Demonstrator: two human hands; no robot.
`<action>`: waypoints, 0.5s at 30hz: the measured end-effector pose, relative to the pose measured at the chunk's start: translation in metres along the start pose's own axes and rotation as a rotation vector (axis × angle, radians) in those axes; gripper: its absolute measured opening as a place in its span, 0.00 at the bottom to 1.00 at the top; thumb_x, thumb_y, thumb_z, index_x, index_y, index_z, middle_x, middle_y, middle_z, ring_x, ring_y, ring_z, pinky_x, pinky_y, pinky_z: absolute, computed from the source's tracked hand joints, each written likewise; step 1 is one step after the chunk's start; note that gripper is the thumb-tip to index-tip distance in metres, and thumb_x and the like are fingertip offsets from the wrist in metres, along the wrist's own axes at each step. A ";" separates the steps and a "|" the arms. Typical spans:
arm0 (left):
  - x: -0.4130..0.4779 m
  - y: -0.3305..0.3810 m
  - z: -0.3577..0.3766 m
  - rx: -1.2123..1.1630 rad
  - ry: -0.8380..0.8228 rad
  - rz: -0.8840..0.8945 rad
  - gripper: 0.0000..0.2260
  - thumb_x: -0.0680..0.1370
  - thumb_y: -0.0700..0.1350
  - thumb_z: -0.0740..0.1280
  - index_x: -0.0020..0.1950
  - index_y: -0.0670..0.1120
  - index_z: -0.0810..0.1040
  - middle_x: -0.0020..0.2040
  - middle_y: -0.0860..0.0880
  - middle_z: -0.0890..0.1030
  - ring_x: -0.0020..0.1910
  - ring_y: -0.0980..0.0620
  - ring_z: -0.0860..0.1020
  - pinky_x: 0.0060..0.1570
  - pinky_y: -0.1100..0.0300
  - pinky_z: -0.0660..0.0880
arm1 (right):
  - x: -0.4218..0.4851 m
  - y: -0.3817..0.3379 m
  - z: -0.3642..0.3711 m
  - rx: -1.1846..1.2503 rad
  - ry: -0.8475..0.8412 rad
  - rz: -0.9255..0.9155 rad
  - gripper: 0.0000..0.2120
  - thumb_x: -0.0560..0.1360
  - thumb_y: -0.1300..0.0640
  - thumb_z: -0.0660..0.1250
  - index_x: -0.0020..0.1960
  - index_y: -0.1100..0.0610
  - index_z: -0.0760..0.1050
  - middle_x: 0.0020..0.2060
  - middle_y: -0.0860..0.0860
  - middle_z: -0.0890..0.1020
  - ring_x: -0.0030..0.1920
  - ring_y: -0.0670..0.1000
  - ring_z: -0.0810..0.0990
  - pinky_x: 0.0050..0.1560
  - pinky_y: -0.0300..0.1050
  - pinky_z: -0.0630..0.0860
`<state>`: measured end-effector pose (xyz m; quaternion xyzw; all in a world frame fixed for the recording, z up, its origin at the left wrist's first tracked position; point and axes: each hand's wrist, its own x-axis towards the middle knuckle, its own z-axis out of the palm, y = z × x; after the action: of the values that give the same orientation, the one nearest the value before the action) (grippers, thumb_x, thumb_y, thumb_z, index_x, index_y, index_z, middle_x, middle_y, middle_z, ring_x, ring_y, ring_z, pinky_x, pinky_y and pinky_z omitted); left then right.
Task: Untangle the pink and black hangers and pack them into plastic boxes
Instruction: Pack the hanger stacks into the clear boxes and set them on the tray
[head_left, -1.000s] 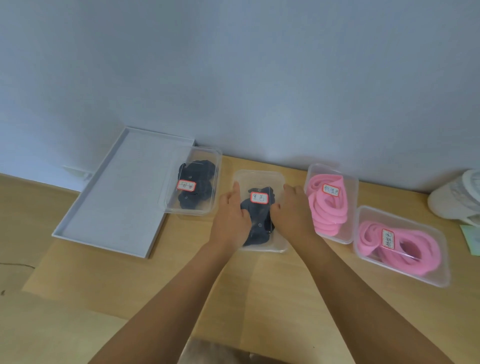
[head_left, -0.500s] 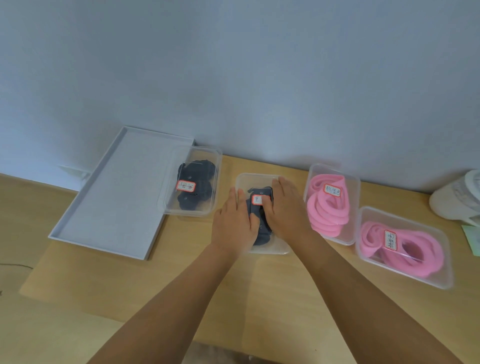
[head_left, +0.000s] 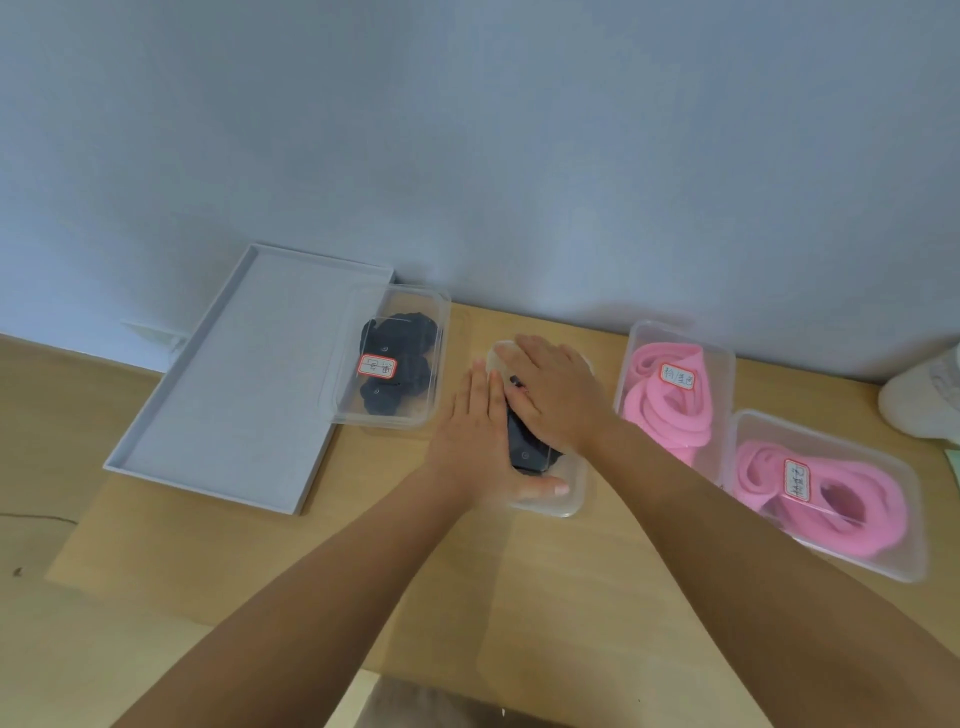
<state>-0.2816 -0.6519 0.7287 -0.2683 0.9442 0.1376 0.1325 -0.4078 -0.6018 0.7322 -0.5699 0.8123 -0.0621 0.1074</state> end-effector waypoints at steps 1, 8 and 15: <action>-0.002 0.004 -0.001 0.011 0.011 -0.022 0.59 0.65 0.76 0.57 0.74 0.35 0.35 0.75 0.38 0.34 0.74 0.41 0.32 0.74 0.48 0.36 | -0.001 -0.001 0.002 -0.023 -0.004 -0.011 0.33 0.74 0.42 0.37 0.73 0.53 0.60 0.74 0.52 0.61 0.74 0.53 0.58 0.72 0.50 0.53; -0.015 0.030 0.021 -0.216 0.142 -0.186 0.64 0.53 0.79 0.48 0.76 0.39 0.35 0.76 0.40 0.34 0.75 0.45 0.32 0.73 0.51 0.35 | 0.002 -0.001 0.004 -0.049 -0.006 0.012 0.31 0.73 0.44 0.38 0.72 0.50 0.61 0.73 0.51 0.62 0.72 0.52 0.60 0.70 0.50 0.54; -0.013 0.029 0.022 -0.221 0.207 -0.170 0.64 0.53 0.79 0.49 0.76 0.40 0.37 0.77 0.41 0.36 0.75 0.48 0.34 0.75 0.54 0.39 | 0.003 -0.001 0.007 -0.039 -0.017 0.008 0.34 0.71 0.42 0.34 0.74 0.50 0.56 0.75 0.51 0.57 0.75 0.52 0.54 0.72 0.50 0.49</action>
<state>-0.2830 -0.6147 0.7183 -0.3727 0.9058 0.2008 0.0155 -0.4060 -0.6047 0.7255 -0.5691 0.8147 -0.0411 0.1035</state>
